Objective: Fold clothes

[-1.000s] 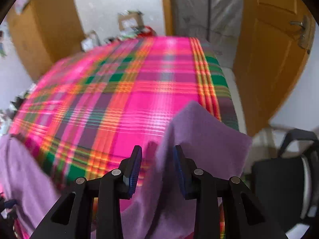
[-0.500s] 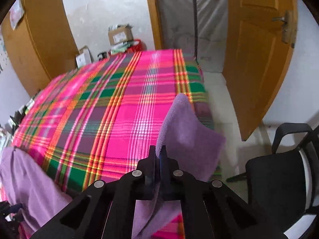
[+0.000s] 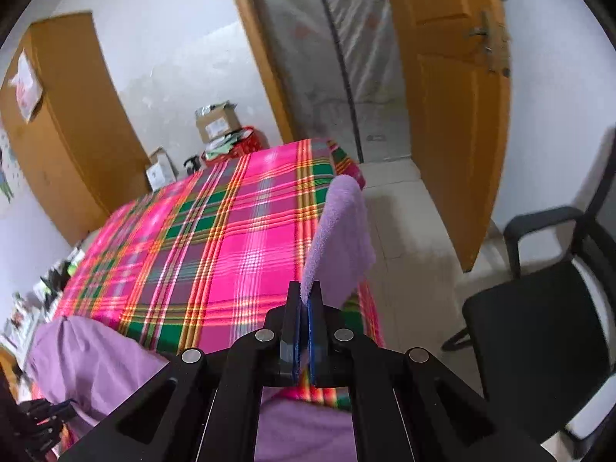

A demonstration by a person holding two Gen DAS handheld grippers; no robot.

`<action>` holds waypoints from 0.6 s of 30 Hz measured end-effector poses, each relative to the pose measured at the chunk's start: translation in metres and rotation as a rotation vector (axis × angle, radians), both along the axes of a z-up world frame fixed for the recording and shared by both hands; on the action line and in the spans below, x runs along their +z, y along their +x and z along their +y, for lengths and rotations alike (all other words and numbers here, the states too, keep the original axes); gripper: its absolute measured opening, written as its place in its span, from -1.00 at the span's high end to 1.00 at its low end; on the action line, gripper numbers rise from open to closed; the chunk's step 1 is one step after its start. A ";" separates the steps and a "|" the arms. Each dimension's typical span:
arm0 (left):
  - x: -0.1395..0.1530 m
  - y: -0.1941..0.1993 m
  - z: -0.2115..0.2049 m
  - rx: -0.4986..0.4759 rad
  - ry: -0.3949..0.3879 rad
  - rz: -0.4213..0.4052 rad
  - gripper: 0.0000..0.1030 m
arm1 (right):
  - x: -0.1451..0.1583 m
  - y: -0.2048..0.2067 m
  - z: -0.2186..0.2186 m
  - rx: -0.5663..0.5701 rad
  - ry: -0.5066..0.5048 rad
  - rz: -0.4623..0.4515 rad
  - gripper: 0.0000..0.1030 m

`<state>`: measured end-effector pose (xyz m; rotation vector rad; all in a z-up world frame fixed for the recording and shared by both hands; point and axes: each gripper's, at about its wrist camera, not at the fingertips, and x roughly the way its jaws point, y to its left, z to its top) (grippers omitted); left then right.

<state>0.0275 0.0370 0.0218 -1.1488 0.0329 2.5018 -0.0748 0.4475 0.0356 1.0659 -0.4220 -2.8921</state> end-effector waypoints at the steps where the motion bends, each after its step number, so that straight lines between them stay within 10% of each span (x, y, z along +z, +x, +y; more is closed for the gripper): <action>1: 0.001 0.001 0.000 -0.002 0.003 0.002 0.86 | -0.001 0.006 0.005 -0.009 -0.009 0.001 0.94; 18: 0.016 0.024 -0.014 -0.015 0.042 0.044 0.93 | -0.023 0.091 0.043 -0.122 -0.110 0.042 0.94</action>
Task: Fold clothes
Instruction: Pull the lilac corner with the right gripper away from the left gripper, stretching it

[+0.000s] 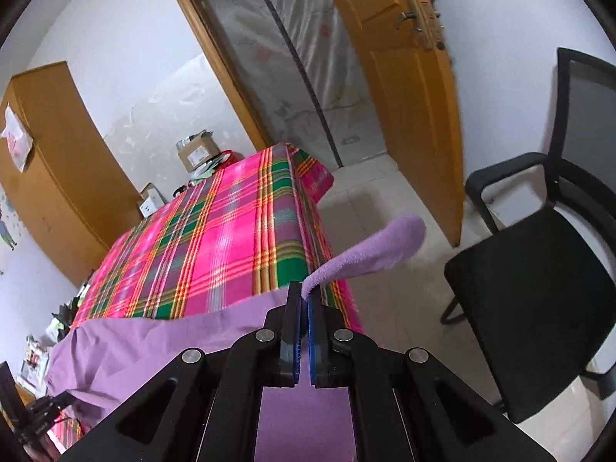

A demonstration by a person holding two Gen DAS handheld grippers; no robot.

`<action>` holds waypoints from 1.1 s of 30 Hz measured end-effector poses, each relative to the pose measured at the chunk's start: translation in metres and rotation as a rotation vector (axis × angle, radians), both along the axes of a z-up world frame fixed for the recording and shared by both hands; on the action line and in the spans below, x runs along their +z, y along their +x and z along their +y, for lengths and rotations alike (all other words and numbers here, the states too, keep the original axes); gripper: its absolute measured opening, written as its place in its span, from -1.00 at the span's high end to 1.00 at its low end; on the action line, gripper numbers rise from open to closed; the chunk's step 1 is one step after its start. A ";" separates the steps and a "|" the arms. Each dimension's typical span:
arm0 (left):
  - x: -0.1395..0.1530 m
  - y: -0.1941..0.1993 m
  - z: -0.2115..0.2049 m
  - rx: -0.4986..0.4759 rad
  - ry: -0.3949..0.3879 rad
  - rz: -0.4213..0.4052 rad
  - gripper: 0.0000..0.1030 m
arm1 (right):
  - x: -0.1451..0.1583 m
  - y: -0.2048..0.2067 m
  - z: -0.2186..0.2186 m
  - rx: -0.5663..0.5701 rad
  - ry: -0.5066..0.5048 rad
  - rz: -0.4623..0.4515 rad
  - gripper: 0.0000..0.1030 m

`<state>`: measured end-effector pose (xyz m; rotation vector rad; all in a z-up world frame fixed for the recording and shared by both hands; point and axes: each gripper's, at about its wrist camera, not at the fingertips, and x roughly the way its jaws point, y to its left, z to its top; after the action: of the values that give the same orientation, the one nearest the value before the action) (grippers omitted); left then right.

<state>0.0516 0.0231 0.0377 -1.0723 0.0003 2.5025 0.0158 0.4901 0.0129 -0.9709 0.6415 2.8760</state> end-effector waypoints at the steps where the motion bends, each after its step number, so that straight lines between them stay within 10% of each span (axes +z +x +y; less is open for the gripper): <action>1: 0.000 0.002 0.000 -0.003 -0.003 -0.002 0.94 | -0.003 0.003 0.001 -0.008 -0.006 -0.001 0.94; 16: -0.005 0.014 0.005 -0.029 -0.032 -0.026 0.93 | -0.021 0.046 0.009 -0.093 -0.082 0.056 0.94; 20: -0.007 0.013 0.022 -0.070 -0.110 -0.015 0.53 | -0.020 0.039 0.006 -0.090 -0.053 0.030 0.94; 33: -0.022 0.000 0.045 -0.097 -0.402 0.002 0.52 | -0.044 0.030 0.012 -0.087 -0.081 -0.018 0.94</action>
<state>0.0521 0.0676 0.0158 -1.1867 0.5636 2.4727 0.0457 0.5024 -0.0307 -0.9523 0.7847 2.7822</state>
